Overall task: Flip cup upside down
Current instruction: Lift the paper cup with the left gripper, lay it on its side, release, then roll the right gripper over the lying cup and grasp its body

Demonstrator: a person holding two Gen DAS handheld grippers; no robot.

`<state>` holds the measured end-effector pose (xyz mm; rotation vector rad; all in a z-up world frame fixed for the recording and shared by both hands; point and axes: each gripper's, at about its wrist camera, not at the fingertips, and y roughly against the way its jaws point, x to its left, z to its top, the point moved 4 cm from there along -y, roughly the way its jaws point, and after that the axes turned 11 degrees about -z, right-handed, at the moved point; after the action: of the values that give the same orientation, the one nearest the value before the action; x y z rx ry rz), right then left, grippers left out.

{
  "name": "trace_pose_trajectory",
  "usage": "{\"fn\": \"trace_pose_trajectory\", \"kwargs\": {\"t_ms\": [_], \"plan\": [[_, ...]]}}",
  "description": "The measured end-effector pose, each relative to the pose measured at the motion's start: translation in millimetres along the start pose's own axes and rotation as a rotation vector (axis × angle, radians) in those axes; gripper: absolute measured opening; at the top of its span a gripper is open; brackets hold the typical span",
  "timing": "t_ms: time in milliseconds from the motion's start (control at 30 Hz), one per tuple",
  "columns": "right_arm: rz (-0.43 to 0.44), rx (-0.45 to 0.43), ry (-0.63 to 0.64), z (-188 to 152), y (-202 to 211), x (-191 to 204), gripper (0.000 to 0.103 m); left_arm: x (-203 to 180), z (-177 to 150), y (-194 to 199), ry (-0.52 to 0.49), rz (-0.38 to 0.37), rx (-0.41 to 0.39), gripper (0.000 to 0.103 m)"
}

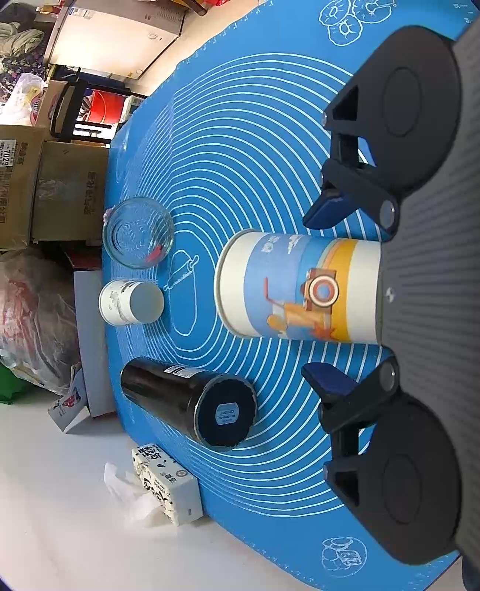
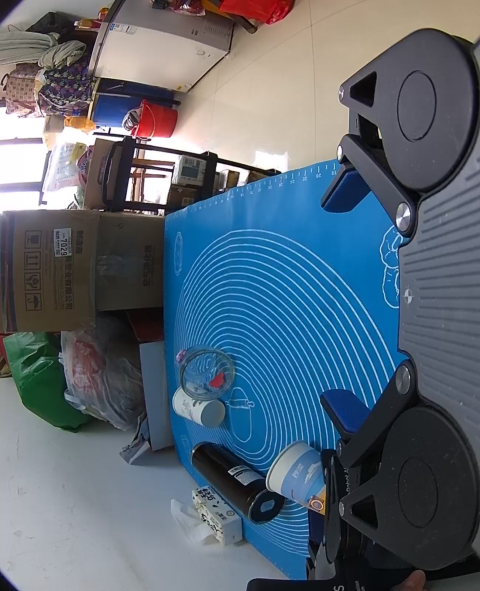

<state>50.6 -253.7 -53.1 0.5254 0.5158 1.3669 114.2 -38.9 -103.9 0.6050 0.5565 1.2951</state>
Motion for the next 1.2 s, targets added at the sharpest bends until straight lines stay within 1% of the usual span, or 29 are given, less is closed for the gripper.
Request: {"fn": "trace_pose_trajectory", "kwargs": {"t_ms": [100, 167, 233, 333, 467, 533, 600, 767, 867, 1000, 1100, 1200], "plan": [[-0.001, -0.001, 0.002, 1, 1, 0, 0.103, 0, 1, 1, -0.004, 0.002, -0.005, 0.080], [-0.001, 0.000, 0.001, 0, 1, 0, 0.103, 0, 2, 2, 0.000, 0.000, -0.009, 0.081], [-0.001, 0.000, 0.001, 0, 1, 0, 0.103, 1, 3, 4, 0.002, 0.001, -0.012, 0.084], [-0.001, -0.001, 0.001, 0, 1, 0, 0.103, 1, 5, 8, -0.004, 0.007, -0.030, 0.085], [0.000, -0.005, 0.006, 1, 3, 1, 0.103, -1, 10, 18, -0.008, -0.008, -0.050, 0.085], [0.002, -0.007, 0.011, 1, 5, 2, 0.103, -2, 14, 25, -0.004, -0.021, -0.059, 0.088], [0.003, -0.008, 0.022, 2, 6, 4, 0.103, -2, 19, 36, -0.004, -0.027, -0.085, 0.090], [0.010, -0.014, 0.086, 9, 11, 13, 0.103, 5, 33, 64, -0.015, -0.006, -0.157, 0.098], [0.015, -0.024, 0.164, 17, 15, 23, 0.103, 17, 36, 74, -0.003, 0.009, -0.153, 0.098], [-0.025, -0.049, 0.333, 28, 20, 45, 0.103, 40, 32, 84, 0.036, 0.041, -0.156, 0.098], [-0.073, -0.067, 0.516, 39, 22, 68, 0.103, 58, 25, 89, 0.048, 0.074, -0.163, 0.098], [-0.119, -0.083, 0.739, 45, 22, 98, 0.103, 74, 16, 92, 0.054, 0.097, -0.169, 0.098]]}}
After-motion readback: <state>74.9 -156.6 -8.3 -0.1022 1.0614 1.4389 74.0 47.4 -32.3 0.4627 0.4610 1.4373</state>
